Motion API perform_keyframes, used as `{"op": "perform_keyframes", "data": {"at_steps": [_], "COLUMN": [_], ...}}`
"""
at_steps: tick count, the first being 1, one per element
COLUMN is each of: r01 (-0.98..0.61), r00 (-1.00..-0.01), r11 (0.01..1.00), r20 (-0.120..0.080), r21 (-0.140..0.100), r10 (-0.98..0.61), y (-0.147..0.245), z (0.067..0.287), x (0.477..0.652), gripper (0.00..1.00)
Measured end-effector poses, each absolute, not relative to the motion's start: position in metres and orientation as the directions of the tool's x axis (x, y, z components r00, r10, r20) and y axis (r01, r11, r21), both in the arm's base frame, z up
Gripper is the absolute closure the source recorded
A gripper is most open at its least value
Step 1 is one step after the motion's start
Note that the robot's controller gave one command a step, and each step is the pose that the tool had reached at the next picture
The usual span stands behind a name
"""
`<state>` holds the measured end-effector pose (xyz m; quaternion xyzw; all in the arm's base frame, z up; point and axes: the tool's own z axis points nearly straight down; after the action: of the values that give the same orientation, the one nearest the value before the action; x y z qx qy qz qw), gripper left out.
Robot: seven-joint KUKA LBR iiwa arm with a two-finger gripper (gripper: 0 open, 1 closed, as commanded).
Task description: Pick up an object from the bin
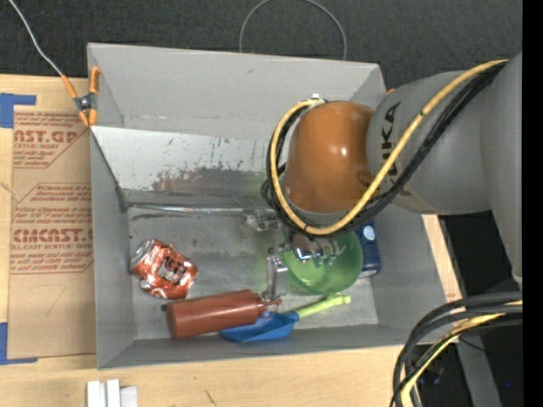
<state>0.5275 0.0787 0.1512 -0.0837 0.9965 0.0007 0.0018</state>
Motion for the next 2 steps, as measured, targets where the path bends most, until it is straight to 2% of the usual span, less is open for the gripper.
{"op": "perform_keyframes", "data": {"at_steps": [1, 2], "r01": [0.161, -0.001], "r00": [-0.987, -1.0], "r11": [0.987, 1.0], "r20": [0.009, -0.003], "r21": [0.0, 0.002], "r10": [0.161, -0.001], "y": [0.079, 0.094], "z": [0.097, 0.074], "x": [0.486, 0.487], "gripper": [0.0, 1.0]}}
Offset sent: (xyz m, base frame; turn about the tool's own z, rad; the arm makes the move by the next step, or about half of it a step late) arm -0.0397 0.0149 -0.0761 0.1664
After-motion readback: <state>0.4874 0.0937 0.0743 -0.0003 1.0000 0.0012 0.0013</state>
